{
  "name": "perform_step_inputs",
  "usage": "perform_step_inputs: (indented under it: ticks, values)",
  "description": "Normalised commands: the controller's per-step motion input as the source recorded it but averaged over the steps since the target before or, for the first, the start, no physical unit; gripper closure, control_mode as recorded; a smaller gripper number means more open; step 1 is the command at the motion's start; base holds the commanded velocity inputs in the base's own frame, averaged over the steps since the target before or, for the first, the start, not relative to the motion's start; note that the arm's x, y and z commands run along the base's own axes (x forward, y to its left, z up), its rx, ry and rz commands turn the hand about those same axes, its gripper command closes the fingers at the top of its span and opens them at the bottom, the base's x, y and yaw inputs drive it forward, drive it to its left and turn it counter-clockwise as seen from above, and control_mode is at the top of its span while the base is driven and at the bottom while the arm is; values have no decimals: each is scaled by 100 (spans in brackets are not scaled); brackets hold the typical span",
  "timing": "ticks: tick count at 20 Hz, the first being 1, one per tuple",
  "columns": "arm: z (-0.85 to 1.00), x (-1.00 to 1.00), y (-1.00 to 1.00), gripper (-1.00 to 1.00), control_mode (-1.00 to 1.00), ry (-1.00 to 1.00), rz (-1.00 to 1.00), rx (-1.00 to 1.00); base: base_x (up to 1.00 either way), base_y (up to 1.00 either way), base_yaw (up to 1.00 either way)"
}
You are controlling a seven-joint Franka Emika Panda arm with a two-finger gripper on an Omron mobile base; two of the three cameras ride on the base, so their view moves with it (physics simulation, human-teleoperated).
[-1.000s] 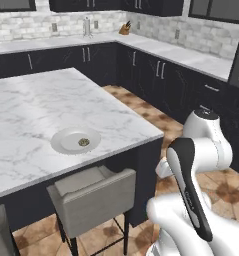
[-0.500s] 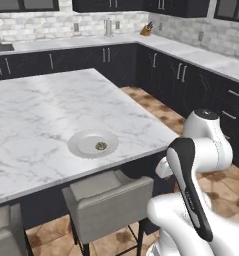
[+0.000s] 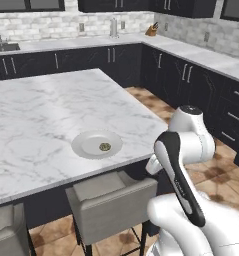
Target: Place two dumplings into each of the tupperware containers and then place the containers in the fridge.
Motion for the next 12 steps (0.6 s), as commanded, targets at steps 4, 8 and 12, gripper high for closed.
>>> perform_step_inputs:
  ticks: [4,8,12]
  values:
    - [0,77,51,-100,-100,-2,9,0,0,0,0]
    - [-1,85,30,-100,-100,-2,0,0,0,0,0]
    - [-3,90,24,-100,-100,0,0,0,0,0,0]
